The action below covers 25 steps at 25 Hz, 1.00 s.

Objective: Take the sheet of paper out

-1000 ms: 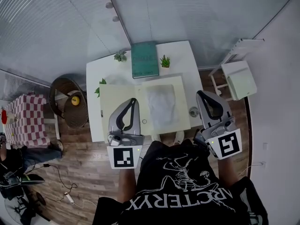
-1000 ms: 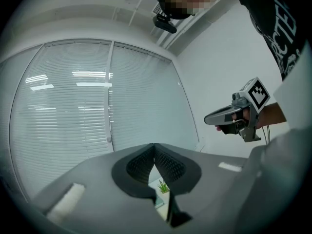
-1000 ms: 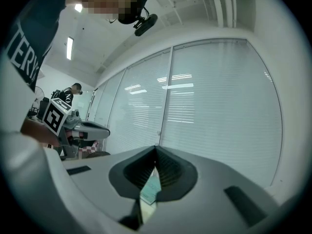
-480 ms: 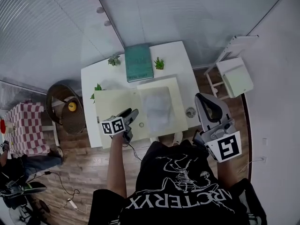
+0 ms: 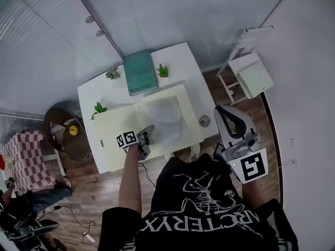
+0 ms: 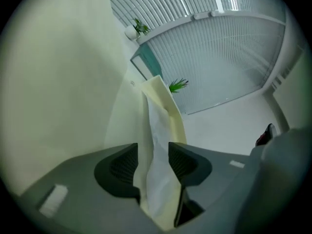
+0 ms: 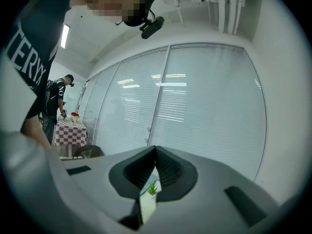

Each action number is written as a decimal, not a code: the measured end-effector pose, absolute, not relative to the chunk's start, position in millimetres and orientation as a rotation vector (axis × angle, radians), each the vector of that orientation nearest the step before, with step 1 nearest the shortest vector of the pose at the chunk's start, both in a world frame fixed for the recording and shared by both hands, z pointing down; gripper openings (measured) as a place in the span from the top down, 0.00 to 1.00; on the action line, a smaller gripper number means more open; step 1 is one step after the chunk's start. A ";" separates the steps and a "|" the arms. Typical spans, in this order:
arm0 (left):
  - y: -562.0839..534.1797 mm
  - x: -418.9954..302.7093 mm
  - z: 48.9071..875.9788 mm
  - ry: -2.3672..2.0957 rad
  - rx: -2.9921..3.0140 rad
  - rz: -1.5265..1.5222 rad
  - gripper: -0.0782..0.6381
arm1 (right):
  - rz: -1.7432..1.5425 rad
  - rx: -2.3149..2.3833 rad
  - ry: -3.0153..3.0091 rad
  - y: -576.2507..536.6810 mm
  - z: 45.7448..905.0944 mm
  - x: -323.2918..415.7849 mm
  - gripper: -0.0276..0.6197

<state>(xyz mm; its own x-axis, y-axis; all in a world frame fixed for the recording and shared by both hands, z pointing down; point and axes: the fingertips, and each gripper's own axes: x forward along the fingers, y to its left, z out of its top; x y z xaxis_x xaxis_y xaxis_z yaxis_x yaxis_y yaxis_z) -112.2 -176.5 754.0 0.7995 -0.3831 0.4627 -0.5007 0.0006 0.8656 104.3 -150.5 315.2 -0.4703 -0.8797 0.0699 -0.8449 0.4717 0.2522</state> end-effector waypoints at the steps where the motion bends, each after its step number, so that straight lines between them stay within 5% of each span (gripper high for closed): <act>1: -177.7 -103.8 754.6 -0.700 1.624 0.118 0.63 | -0.269 1.505 -2.521 -149.2 315.2 105.9 0.94; 8: -184.8 -55.4 755.5 -0.602 1.654 0.200 0.66 | -0.265 1.529 -2.500 -143.2 313.6 111.6 0.94; 11: -178.7 -50.2 760.8 -0.644 1.657 0.248 0.87 | -0.257 1.529 -2.500 -142.4 313.3 113.2 0.94; 25: -173.2 -144.6 617.2 -1.046 1.851 -0.009 0.88 | -0.236 1.374 -2.668 -160.7 318.9 81.6 0.94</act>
<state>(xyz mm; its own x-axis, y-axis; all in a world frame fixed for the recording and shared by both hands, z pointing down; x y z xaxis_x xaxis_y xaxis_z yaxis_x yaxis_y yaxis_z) -144.6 -173.2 617.2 0.6304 -0.6578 0.4122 -0.6504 -0.1577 0.7430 81.6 -160.7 318.9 -0.5767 -0.8157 0.0448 -0.7952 0.5731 0.1982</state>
